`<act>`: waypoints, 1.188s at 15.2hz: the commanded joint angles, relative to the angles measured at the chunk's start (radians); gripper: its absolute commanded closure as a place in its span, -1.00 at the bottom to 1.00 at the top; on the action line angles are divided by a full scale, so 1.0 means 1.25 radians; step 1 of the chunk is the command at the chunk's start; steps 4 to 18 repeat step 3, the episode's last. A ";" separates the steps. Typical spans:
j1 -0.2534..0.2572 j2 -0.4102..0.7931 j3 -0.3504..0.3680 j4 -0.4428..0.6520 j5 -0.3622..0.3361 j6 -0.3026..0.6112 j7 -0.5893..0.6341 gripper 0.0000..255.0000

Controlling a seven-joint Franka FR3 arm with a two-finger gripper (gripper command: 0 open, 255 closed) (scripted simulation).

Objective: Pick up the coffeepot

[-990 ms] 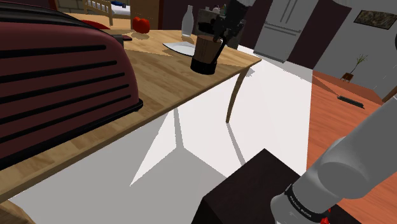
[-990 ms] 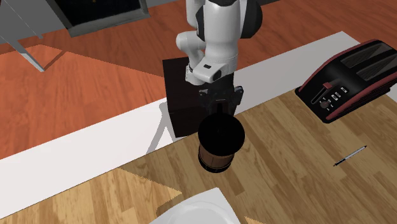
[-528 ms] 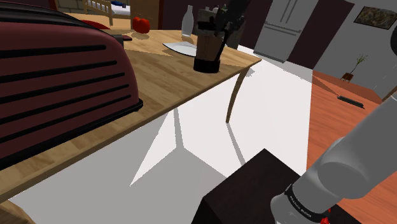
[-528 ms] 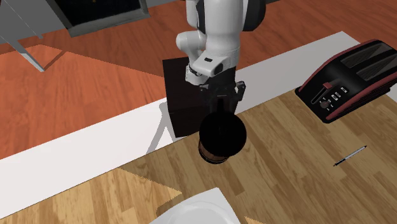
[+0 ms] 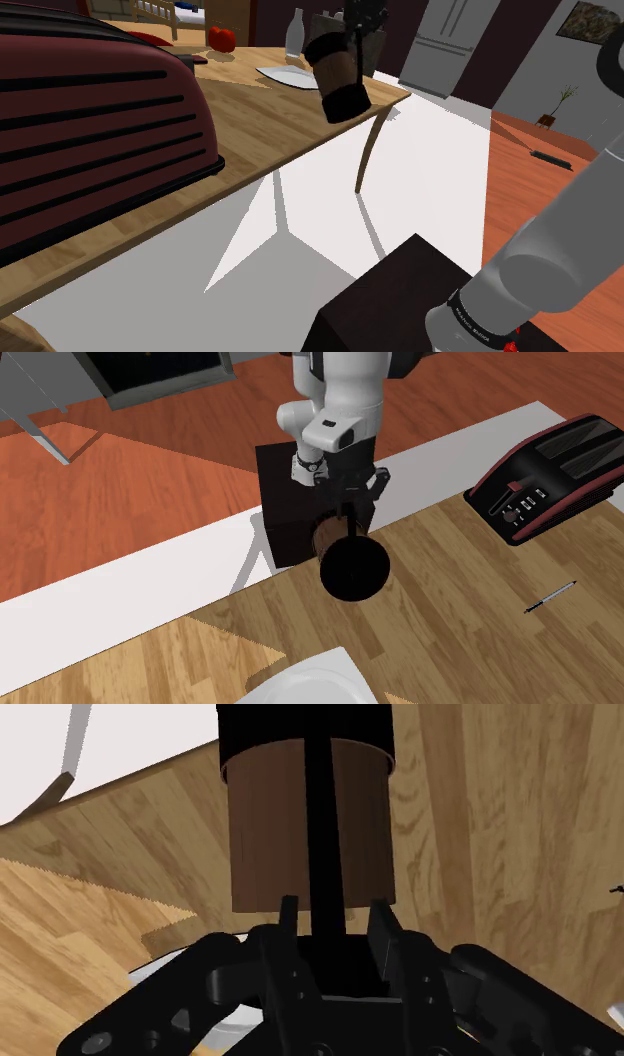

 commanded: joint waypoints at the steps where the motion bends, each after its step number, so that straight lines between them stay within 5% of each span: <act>1: -0.001 0.007 -0.001 0.034 0.000 -0.025 -0.001 1.00; 18: -0.001 0.008 -0.001 0.037 0.000 -0.027 -0.001 1.00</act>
